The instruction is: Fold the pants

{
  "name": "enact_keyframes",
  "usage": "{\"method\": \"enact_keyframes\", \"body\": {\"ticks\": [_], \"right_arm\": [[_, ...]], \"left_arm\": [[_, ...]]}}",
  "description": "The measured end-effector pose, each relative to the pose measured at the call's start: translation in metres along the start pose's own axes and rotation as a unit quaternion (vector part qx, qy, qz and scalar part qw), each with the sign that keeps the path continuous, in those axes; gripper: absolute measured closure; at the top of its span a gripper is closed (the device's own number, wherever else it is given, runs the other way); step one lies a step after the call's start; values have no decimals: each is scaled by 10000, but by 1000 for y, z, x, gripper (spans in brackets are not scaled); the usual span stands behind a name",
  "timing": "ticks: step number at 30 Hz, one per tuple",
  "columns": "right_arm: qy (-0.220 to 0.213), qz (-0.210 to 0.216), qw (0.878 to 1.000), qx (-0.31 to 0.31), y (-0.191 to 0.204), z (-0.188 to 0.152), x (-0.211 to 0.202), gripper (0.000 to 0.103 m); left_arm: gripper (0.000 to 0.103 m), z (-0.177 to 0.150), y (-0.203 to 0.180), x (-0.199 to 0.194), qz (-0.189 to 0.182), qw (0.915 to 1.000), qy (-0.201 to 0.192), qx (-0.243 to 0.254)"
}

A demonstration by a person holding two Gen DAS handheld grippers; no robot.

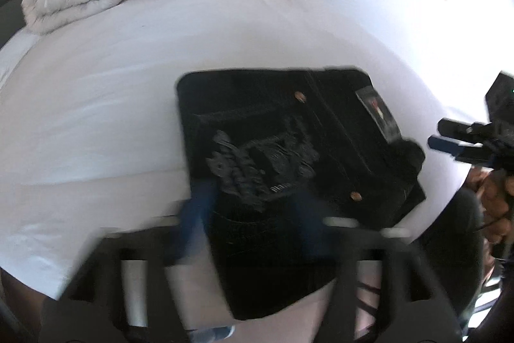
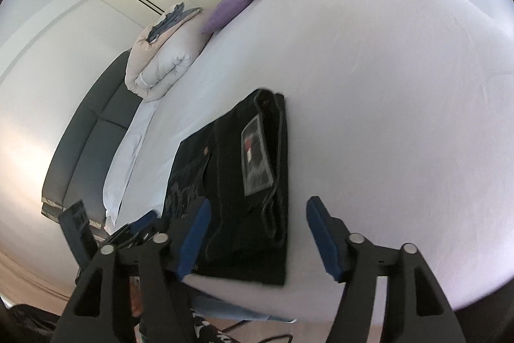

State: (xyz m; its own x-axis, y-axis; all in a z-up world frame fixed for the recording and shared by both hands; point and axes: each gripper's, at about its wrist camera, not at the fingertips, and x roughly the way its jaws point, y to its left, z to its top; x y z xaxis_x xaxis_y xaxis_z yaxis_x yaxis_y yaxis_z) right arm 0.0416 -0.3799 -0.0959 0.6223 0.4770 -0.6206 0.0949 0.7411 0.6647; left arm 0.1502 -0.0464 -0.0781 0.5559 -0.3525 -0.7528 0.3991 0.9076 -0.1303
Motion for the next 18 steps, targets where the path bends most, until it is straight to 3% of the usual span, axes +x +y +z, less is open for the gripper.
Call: {"method": "enact_keyframes", "body": {"ticks": [2, 8, 12, 15, 18], "right_arm": [[108, -17, 9999, 53, -6, 10, 9, 30], [716, 97, 9967, 361, -24, 31, 56, 28], [878, 49, 9956, 319, -18, 41, 72, 28], [1062, 24, 9940, 262, -11, 46, 87, 29], [1281, 16, 9917, 141, -1, 47, 102, 38]], "left_arm": [[16, 3, 17, -1, -11, 9995, -113, -278], [16, 12, 58, 39, -693, 9903, 551, -1075], [16, 17, 59, 68, -1012, 9834, 968, -1155], [16, 25, 51, 80, -1054, 9839, 1078, -957], [28, 31, 44, 85, -1128, 9837, 1136, -824]]}}
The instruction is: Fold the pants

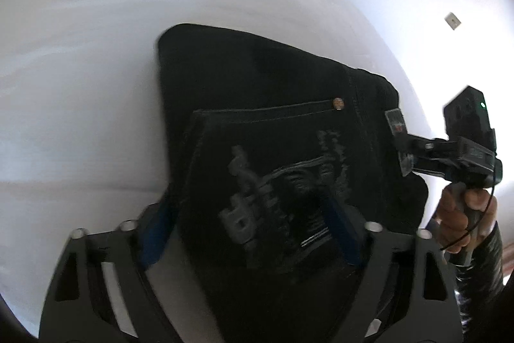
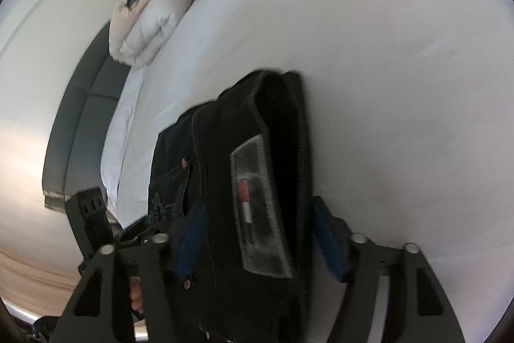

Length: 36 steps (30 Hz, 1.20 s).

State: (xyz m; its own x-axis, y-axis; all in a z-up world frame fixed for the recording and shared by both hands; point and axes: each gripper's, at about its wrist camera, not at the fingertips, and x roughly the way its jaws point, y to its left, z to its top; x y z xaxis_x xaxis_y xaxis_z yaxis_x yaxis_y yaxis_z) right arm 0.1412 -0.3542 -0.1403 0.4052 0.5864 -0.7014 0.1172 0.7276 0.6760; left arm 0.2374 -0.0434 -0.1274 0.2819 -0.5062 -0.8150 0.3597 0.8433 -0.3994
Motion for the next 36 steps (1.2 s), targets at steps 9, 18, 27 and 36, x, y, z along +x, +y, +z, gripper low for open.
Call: {"method": "enact_keyframes", "body": {"ticks": [9, 18, 27, 36], "right_arm": [[-171, -314, 9989, -305, 13, -9, 12, 73], [-755, -838, 9856, -1256, 65, -26, -16, 84], [-1140, -605, 9799, -1523, 81, 32, -54, 84], [-1056, -634, 9867, -1058, 21, 111, -25, 84]], "left_arm": [[66, 2, 7, -2, -118, 9997, -121, -178], [84, 9, -9, -25, -167, 9993, -341, -55], [84, 82, -36, -45, -58, 9950, -787, 607], [84, 154, -25, 32, 113, 9953, -527, 803]]}}
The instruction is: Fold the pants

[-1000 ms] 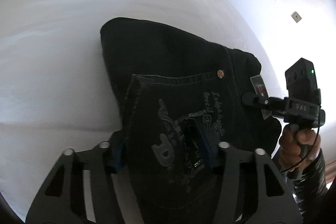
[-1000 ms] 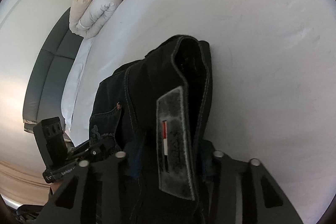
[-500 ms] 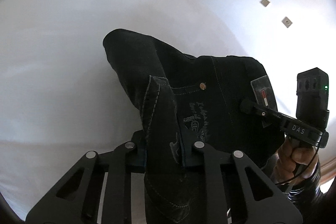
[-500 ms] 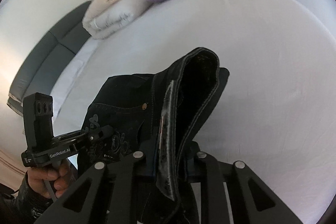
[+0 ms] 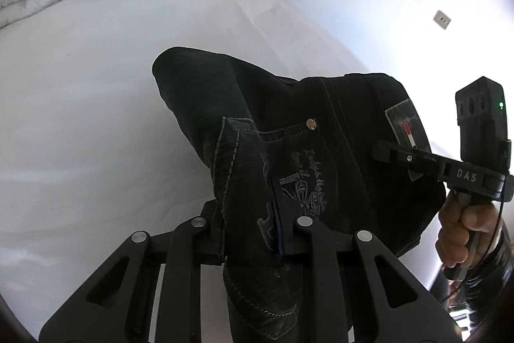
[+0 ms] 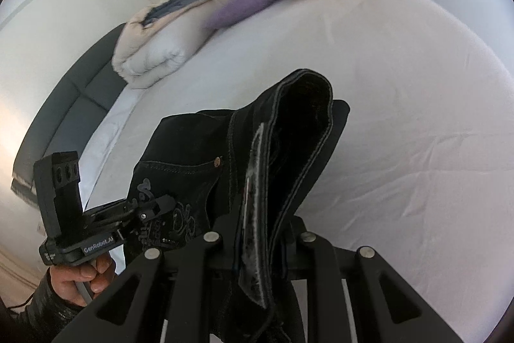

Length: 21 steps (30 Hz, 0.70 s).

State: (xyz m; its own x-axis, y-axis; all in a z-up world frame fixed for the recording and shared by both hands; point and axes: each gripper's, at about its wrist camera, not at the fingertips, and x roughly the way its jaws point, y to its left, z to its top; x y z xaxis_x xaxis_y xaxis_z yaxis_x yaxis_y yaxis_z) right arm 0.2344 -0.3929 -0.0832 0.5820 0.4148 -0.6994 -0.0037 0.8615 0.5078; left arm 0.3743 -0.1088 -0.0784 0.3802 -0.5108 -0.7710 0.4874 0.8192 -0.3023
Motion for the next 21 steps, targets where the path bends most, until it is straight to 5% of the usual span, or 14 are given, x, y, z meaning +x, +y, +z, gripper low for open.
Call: {"method": "enact_keyframes", "body": {"ticks": [3, 5, 7, 11, 15, 18, 21], "right_arm": [[232, -92, 9993, 288, -32, -1, 27, 82], [246, -65, 9986, 459, -42, -4, 37, 64], [146, 144, 9975, 672, -57, -9, 39, 62], [-107, 307, 9948, 967, -65, -17, 26, 58], [-437, -82, 9929, 1100, -65, -31, -9, 42], [-906, -477, 9917, 776, -46, -42, -44, 40], [-1498, -778, 9849, 393, -9, -56, -84, 27]], "left_arm": [[82, -2, 2, 33, 95, 9998, 171, -93], [76, -8, 7, 39, 120, 9998, 108, -90], [60, -9, 14, 41, 178, 9997, 78, -119], [59, -11, 28, 36, 5, 9995, -60, -295], [58, -21, 16, 1, 537, 9974, -481, -8], [38, -43, -23, -47, 1121, 9858, -1193, 376], [0, -61, -62, -104, 1827, 9540, -2259, 744]]}}
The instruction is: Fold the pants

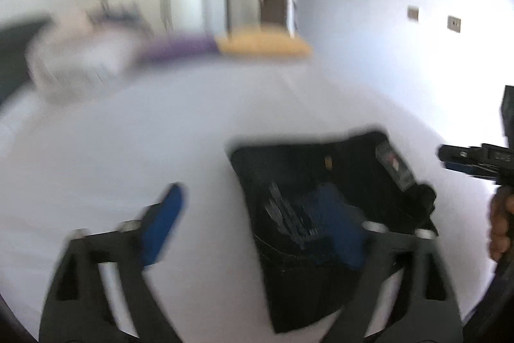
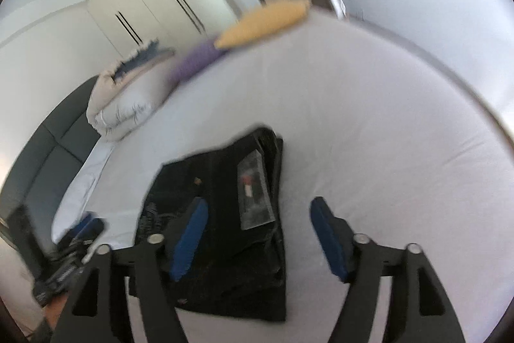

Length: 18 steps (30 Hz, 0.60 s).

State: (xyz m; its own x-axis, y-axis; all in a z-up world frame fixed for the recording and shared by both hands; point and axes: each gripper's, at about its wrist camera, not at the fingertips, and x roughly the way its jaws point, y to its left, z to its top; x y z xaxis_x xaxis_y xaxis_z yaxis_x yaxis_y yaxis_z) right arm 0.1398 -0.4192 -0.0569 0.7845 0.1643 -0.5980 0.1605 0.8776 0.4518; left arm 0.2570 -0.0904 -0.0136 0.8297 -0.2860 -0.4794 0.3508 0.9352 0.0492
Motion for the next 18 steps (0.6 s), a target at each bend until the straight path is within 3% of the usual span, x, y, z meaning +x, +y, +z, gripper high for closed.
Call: {"method": "enact_keyframes", "body": {"ticks": [3, 6, 8, 11, 13, 18], "right_arm": [[-642, -131, 9973, -334, 29, -4, -49, 12], [-1364, -427, 9873, -698, 58, -8, -98, 0], [-1853, -607, 9764, -928, 76, -13, -130, 0], [-2389, -938, 9591, -1191, 99, -16, -165, 0], [-2686, -1078, 9484, -1298, 110, -16, -188, 0], [-2919, -1135, 9400, -1354, 124, -18, -234, 0]], "left_arm": [[0, 14, -20, -60, 585, 9942, -835, 332], [0, 22, -36, -104, 1074, 9856, -1222, 451], [0, 21, -29, -142, 1095, 9830, -1416, 399], [0, 18, -27, -185, 1298, 9794, -1496, 397], [0, 19, -24, -207, 1185, 9811, -1462, 448], [0, 24, -17, -239, 923, 9882, -1210, 185]]}}
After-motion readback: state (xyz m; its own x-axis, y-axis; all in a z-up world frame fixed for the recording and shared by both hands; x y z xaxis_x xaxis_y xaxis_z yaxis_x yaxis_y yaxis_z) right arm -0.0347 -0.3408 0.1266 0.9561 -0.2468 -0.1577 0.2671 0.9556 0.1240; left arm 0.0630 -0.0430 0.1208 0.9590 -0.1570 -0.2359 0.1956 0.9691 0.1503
